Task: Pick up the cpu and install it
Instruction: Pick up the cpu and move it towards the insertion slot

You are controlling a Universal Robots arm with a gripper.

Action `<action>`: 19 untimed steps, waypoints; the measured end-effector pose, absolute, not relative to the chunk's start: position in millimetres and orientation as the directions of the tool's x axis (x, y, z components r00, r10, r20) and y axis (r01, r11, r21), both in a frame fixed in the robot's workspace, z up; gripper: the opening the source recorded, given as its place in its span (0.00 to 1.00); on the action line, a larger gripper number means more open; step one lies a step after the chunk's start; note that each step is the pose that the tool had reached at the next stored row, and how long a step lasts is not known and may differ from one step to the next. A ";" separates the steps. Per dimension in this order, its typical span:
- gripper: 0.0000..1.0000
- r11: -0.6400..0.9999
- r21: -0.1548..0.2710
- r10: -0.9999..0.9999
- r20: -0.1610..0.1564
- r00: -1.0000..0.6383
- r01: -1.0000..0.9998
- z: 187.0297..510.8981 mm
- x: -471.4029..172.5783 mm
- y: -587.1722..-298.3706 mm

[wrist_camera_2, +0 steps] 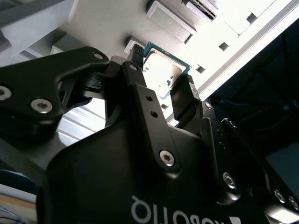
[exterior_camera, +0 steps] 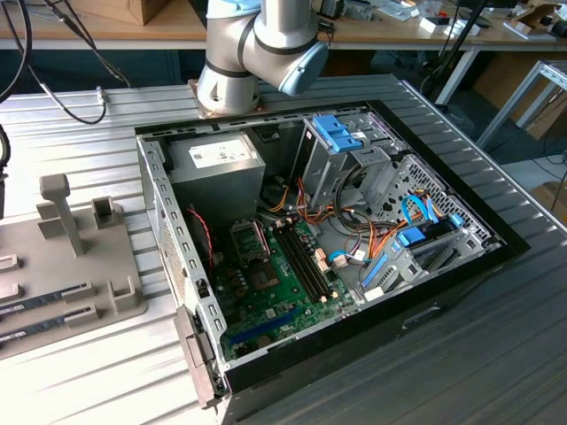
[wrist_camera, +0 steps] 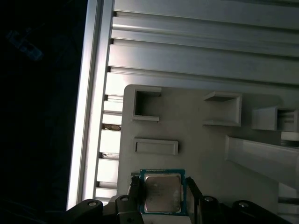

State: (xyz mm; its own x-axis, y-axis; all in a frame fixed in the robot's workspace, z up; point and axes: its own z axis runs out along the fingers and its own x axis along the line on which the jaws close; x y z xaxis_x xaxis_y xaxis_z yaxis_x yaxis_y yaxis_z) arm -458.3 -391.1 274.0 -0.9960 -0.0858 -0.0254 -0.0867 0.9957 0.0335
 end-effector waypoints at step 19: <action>0.47 0.996 0.034 -0.086 -0.026 -0.996 -0.087 278.7 -458.3 -391.1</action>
State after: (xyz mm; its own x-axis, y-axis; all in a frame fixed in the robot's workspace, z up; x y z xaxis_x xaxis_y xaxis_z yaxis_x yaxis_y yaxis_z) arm -458.3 -391.1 278.7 -0.9960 -0.0858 -0.0255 -0.0867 0.9956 0.0343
